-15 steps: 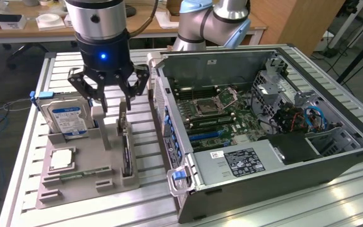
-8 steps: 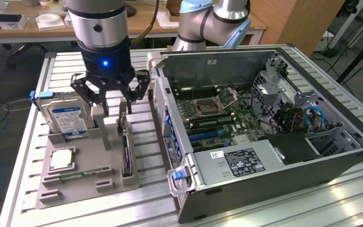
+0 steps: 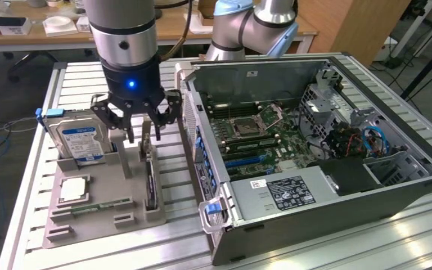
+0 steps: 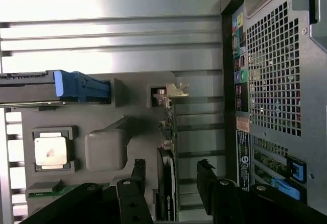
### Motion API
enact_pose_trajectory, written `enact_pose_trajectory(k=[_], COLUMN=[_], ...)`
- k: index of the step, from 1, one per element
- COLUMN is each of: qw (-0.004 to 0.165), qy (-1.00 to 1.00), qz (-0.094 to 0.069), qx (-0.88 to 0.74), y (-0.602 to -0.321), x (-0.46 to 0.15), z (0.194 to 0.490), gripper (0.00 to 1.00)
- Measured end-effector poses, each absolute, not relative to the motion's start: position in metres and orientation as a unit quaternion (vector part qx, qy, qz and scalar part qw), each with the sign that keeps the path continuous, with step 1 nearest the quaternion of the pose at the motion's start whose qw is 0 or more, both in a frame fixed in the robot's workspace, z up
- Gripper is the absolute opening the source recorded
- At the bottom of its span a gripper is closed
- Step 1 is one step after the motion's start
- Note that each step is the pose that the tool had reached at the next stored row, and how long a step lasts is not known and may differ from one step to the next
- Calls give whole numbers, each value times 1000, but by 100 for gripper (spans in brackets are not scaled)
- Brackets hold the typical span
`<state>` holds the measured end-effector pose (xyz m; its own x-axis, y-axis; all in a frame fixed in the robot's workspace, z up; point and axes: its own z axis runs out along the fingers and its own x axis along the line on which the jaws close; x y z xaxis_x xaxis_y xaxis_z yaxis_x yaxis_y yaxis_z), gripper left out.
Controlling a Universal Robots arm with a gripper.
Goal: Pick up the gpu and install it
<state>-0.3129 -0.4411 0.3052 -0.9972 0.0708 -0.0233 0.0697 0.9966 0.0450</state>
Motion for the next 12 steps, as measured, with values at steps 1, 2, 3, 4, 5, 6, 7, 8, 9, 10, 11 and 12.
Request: enact_pose_trajectory(k=[1, 2, 3, 4, 5, 6, 7, 8, 9, 10, 11, 12], qw=[12, 12, 12, 12, 12, 13, 12, 12, 13, 12, 12, 13], qy=[999, 999, 999, 999, 999, 999, 999, 999, 999, 999, 999, 999], qz=[22, 22, 22, 22, 22, 22, 22, 22, 22, 22, 22, 22], qx=[35, 35, 35, 35, 35, 35, 35, 35, 35, 35, 35, 35], y=[-443, -445, -447, -448, -449, -450, -450, -451, -451, -452, -452, -453], x=[-313, -313, -313, -313, -313, -313, -313, -313, -313, -313, -313, -312], z=[304, 302, 300, 298, 296, 294, 293, 291, 289, 287, 285, 283], gripper=[53, 53, 53, 53, 53, 53, 53, 53, 53, 53, 53, 53])
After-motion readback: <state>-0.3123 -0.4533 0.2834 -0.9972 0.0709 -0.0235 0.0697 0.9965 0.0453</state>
